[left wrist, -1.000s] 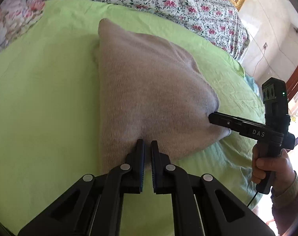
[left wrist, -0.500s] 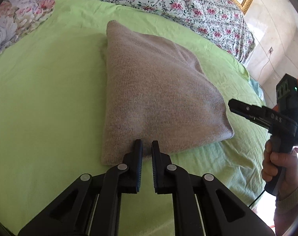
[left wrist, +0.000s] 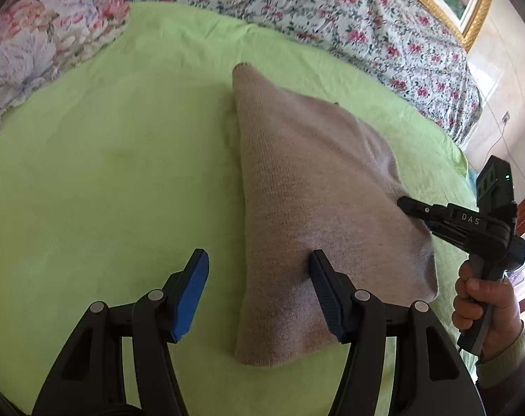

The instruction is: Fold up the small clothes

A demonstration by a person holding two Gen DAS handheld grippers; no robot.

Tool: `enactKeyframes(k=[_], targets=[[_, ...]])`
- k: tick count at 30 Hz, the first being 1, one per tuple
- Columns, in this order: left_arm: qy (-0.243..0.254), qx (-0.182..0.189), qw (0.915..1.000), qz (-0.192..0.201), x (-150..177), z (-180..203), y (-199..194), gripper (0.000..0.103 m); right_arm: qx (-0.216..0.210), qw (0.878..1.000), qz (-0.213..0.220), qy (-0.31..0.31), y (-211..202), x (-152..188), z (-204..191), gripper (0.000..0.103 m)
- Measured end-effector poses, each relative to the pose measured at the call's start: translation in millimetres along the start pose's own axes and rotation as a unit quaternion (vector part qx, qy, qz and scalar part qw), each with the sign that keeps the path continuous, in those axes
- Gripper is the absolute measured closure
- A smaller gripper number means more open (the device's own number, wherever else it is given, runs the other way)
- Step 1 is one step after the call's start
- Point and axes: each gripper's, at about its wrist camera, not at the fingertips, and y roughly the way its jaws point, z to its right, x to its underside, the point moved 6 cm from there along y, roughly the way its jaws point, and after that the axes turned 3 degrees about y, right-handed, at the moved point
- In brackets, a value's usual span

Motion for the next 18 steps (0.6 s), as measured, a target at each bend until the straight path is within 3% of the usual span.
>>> enactKeyframes(k=[1,3,5,9,13,14,18], targets=[[-0.004,0.006,1.0000,-0.003,-1.0,0.9,3.0,0.054,0.003,1.000,0.005,-0.009,-2.3,-2.9,-3.2,0.091],[-0.002,0.025,0.9996,-0.012,-0.1,8.9,7.1,0.064,0.017,0.998,0.036,-0.041,-17.8,-13.8,-14.2,0.095],[0.011,0.014,0.9997,-0.016,3.3,17.7,11.0,0.065,0.028,0.997,0.045,-0.057,-23.2,-21.2,-16.2,0.095],[0.007,0.018,0.9995,-0.023,8.6,20.8,17.1,0.065,0.064,0.996,0.001,-0.056,10.4,-12.0,7.7,0.095],[-0.002,0.022,0.9995,-0.025,9.1,19.2,16.6,0.064,0.062,0.997,0.013,-0.043,5.4,-13.4,9.6,0.094],[-0.003,0.021,0.9995,-0.025,6.8,20.1,17.6,0.064,0.064,0.997,0.017,-0.041,0.9,-14.4,8.3,0.088],[-0.013,0.024,0.9994,-0.024,7.3,18.7,16.8,0.064,0.056,0.996,0.054,-0.048,-40.6,1.4,-8.1,0.086]])
